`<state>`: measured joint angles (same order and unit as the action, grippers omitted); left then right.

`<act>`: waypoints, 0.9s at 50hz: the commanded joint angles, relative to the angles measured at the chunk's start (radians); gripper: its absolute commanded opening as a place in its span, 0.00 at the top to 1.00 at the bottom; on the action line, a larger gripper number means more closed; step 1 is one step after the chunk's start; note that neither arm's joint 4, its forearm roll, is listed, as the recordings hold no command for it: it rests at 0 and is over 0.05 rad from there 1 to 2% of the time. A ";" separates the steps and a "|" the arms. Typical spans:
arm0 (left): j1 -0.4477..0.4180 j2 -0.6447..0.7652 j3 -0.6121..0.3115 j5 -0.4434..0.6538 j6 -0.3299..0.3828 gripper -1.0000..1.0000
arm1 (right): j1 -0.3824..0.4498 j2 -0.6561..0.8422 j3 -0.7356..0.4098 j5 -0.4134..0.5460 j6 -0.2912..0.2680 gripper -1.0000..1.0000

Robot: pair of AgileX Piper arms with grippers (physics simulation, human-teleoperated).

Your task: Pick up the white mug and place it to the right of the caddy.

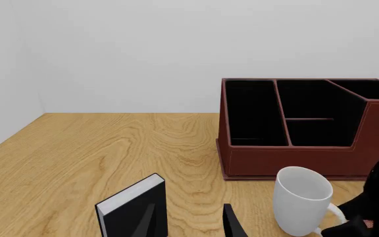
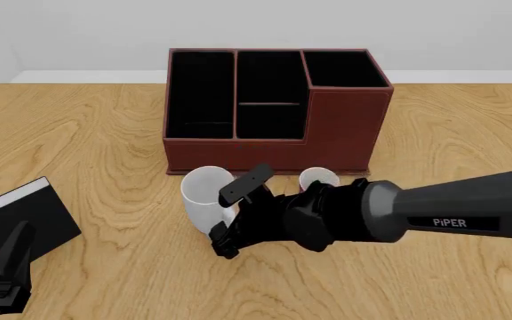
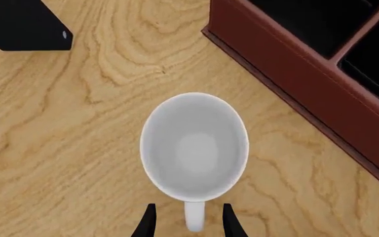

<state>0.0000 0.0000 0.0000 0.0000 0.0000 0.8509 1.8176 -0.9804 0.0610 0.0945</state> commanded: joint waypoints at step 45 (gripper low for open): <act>0.000 0.000 0.000 0.000 0.000 0.00 | -0.069 -0.140 0.063 0.001 -0.145 1.00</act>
<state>0.0000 0.0000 0.0000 0.0000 0.0000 0.7961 1.7250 -0.9311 0.0605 -0.0297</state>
